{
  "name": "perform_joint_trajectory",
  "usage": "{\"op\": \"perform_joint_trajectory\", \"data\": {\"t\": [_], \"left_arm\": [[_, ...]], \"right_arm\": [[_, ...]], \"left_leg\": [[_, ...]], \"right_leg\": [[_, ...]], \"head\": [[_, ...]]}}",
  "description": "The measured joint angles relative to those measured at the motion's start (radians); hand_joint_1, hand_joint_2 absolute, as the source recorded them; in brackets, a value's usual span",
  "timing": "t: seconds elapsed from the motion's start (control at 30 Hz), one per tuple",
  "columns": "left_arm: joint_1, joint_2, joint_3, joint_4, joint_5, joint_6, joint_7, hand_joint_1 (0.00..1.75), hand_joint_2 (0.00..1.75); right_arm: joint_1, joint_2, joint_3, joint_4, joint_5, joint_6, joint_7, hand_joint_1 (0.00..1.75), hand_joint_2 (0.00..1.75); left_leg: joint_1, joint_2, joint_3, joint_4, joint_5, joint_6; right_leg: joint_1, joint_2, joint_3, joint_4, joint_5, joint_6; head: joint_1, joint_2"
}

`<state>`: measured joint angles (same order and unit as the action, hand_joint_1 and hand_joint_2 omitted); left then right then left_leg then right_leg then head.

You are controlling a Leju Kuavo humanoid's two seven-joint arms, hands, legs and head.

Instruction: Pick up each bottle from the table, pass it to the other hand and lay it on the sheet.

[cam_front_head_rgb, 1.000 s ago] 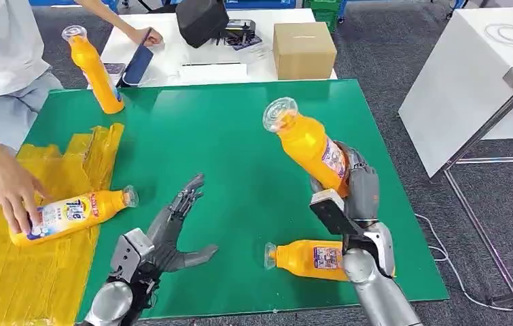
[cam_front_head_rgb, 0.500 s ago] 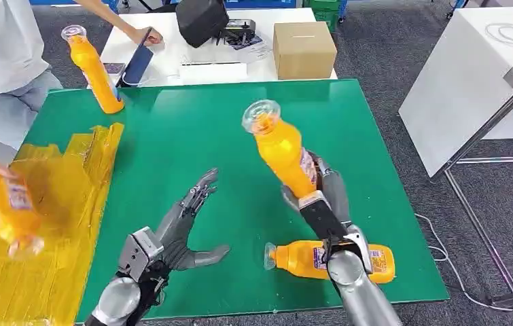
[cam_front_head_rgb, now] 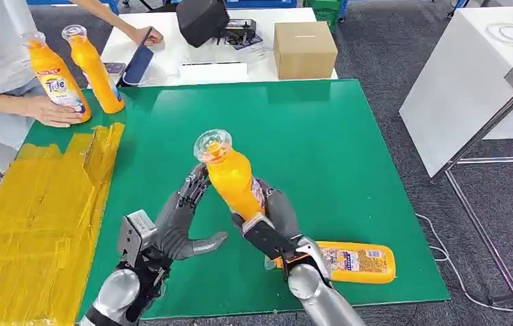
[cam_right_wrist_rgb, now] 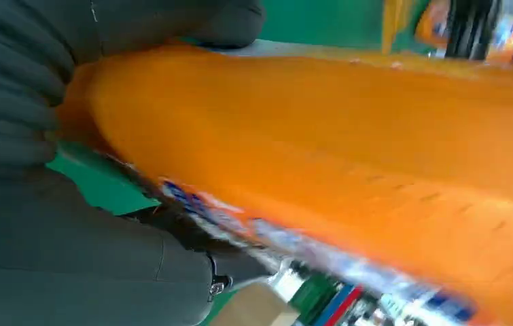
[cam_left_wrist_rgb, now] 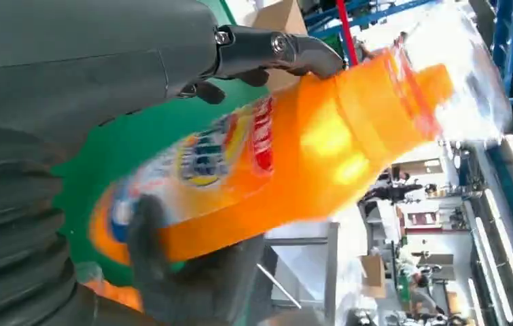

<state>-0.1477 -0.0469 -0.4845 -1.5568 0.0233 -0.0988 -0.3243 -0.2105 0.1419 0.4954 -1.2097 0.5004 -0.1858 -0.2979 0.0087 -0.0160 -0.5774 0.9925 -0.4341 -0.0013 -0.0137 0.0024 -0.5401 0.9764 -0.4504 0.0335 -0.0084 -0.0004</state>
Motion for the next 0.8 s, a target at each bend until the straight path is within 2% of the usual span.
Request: {"op": "perform_joint_trajectory", "data": {"t": [0.23, 0.43, 0.57, 0.77, 0.8], "left_arm": [[-0.022, -0.002, 0.007, 0.035, 0.071, -0.016, 0.047, 0.00, 1.75], [-0.029, -0.003, 0.014, 0.060, 0.094, -0.019, 0.054, 0.00, 1.75], [-0.029, -0.003, 0.019, 0.072, 0.124, -0.018, 0.057, 0.00, 1.75], [-0.018, -0.015, 0.027, 0.074, 0.179, 0.037, 0.030, 0.02, 1.75], [-0.016, -0.018, 0.031, 0.074, 0.182, 0.039, 0.028, 0.40, 1.75]], "right_arm": [[0.003, 0.021, 0.095, 0.028, 0.049, -0.035, -0.011, 1.71, 1.75], [0.000, 0.026, 0.126, 0.040, 0.056, -0.047, -0.015, 1.69, 1.75], [-0.001, 0.026, 0.135, 0.048, 0.056, -0.055, -0.013, 1.75, 1.75], [-0.011, 0.028, 0.151, 0.064, 0.047, -0.069, -0.003, 1.75, 1.75], [-0.012, 0.028, 0.153, 0.066, 0.047, -0.070, -0.002, 1.71, 1.75]], "left_leg": [[0.000, 0.000, 0.000, 0.000, 0.000, 0.000], [0.000, 0.000, 0.000, 0.000, 0.000, 0.000], [0.000, 0.000, 0.000, 0.000, 0.000, 0.000], [0.000, 0.000, 0.000, 0.000, 0.000, 0.000], [0.000, 0.000, 0.000, 0.000, 0.000, 0.000]], "right_leg": [[0.000, 0.000, -0.001, 0.000, 0.000, 0.000], [0.000, 0.000, -0.001, 0.000, 0.000, 0.000], [0.000, 0.000, -0.001, 0.000, 0.000, 0.000], [0.000, 0.000, -0.001, 0.000, 0.000, 0.000], [0.000, 0.000, -0.001, 0.000, 0.000, 0.000]], "head": [[-0.001, 0.000], [-0.001, 0.000], [-0.001, 0.000], [-0.001, 0.000], [-0.001, 0.000]]}}
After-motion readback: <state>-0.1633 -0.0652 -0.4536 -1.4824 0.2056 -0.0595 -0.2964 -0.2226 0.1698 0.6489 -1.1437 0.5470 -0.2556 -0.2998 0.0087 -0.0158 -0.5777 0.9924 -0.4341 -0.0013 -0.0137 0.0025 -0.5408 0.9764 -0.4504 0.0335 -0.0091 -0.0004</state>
